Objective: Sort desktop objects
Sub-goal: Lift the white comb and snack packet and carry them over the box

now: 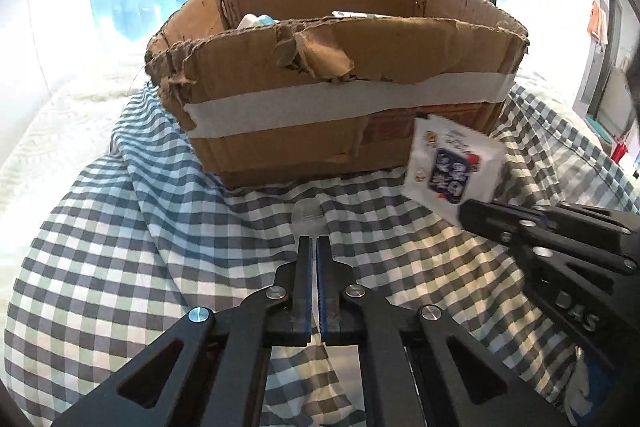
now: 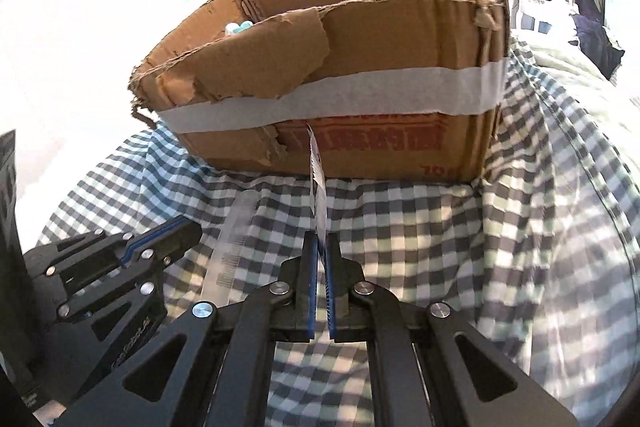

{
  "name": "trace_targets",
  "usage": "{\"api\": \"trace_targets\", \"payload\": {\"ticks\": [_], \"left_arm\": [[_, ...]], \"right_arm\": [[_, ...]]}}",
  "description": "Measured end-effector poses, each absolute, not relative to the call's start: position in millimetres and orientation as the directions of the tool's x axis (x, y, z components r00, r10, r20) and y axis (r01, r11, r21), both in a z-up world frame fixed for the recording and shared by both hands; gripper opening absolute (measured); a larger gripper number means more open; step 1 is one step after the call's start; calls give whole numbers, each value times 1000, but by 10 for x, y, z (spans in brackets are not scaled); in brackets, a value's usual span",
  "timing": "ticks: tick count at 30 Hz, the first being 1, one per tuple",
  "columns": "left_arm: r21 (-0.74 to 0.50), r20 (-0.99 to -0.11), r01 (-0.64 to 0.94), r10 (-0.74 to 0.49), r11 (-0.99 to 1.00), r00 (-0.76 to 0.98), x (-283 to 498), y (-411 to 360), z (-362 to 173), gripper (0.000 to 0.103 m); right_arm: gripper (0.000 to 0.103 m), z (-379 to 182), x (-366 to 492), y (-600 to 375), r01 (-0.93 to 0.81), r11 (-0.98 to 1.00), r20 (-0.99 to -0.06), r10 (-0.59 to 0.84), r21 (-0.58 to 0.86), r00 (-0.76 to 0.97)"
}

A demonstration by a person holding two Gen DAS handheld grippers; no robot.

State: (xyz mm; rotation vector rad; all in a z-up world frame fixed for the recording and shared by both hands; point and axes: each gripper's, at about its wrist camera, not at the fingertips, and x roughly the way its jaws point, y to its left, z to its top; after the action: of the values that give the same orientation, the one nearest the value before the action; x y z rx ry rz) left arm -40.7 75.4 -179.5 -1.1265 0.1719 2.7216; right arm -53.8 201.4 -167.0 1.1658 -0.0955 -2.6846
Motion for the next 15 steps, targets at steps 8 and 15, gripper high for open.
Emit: {"api": "trace_targets", "payload": {"ticks": [8, 15], "left_arm": [[-6, -748, -213, 146, -977, -648, -420, 644, -1895, 3], [-27, -808, -238, 161, -971, -567, -481, 833, -2161, 60]], "right_arm": [[3, -1389, -257, 2069, 142, -975, -641, -219, 169, -736], [3, -1079, -90, 2069, 165, -968, -551, -244, 189, -798]]}}
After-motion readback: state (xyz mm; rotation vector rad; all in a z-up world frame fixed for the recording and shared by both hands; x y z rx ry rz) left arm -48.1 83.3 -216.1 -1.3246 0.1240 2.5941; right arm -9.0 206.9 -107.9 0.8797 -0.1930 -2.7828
